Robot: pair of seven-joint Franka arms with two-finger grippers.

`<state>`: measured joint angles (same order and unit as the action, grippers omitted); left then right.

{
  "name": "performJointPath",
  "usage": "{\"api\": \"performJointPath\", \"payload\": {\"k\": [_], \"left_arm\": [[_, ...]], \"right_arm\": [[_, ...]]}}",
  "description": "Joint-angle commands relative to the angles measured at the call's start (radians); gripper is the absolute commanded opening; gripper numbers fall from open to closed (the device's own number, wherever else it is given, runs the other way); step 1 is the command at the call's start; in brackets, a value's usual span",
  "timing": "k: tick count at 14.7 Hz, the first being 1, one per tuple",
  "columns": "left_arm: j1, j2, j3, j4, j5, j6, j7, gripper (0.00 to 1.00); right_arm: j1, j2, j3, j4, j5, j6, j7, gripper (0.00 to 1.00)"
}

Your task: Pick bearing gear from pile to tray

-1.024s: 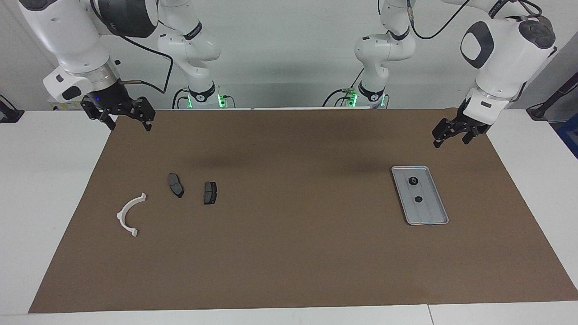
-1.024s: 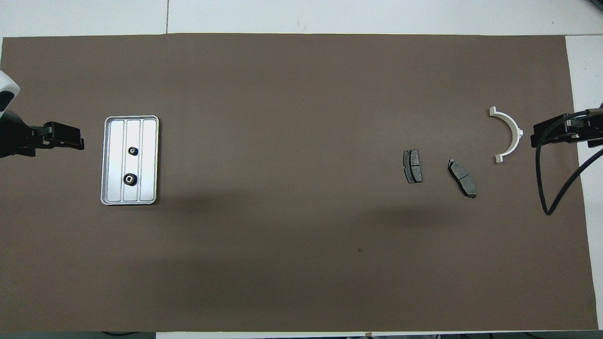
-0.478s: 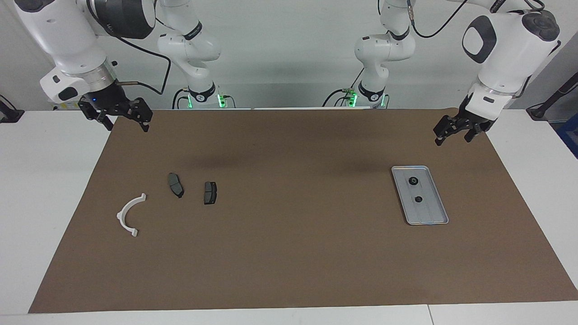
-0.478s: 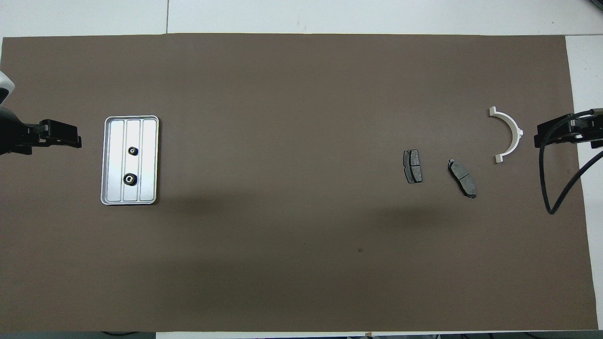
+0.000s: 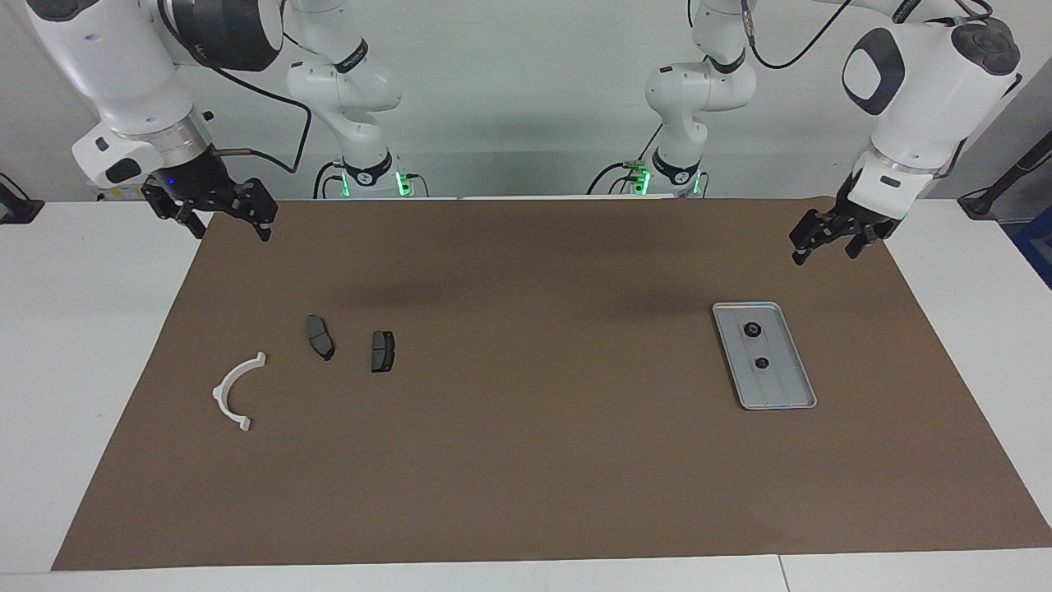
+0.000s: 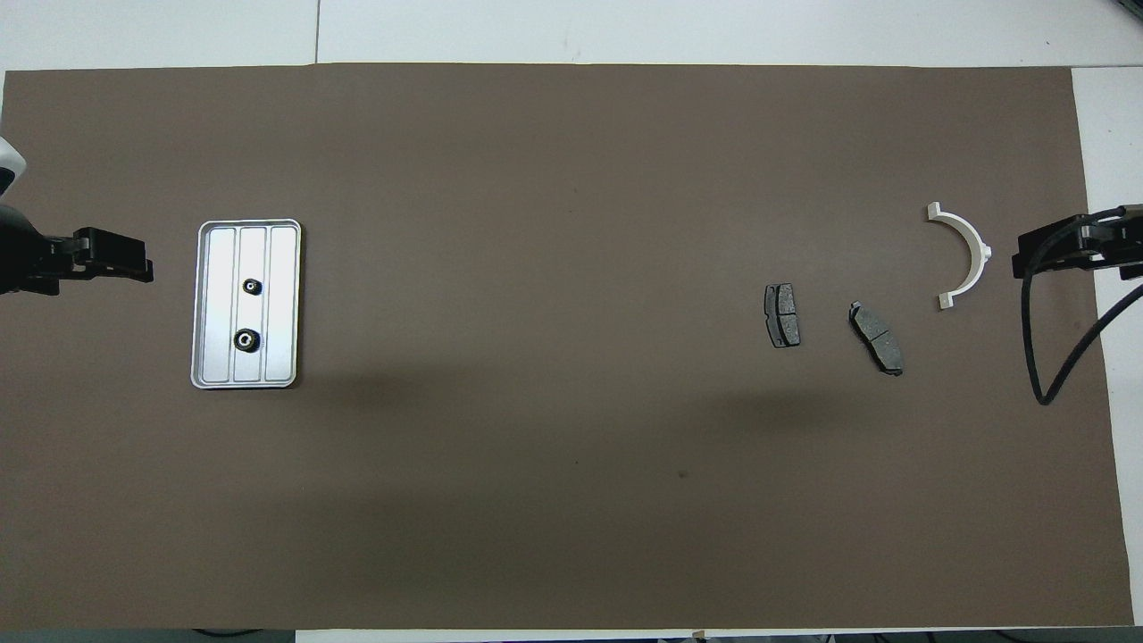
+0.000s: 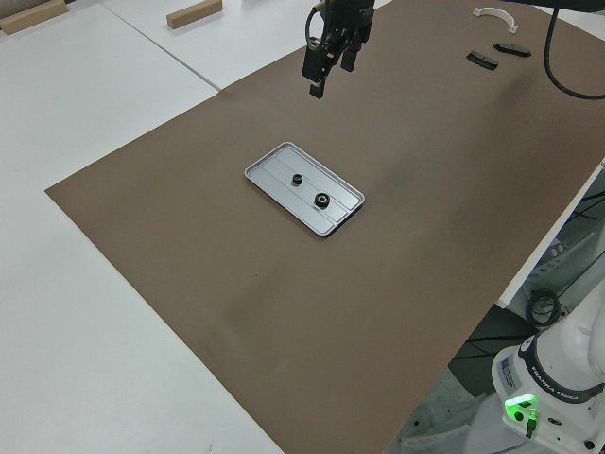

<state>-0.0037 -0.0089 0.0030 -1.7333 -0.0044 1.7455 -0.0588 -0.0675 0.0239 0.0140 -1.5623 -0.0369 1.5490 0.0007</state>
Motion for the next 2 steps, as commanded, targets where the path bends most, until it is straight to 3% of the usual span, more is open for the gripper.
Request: {"api": "performJointPath", "payload": {"k": [1,2], "left_arm": [[-0.004,0.003,0.006,0.018,0.012,-0.027,0.005,1.00],[-0.004,0.003,0.006,0.018,0.012,-0.027,0.005,1.00]], "right_arm": [[-0.009,-0.025,0.009,-0.035,-0.009,0.025,-0.002,1.00],[-0.009,-0.025,0.009,-0.035,-0.009,0.025,-0.002,1.00]]}}
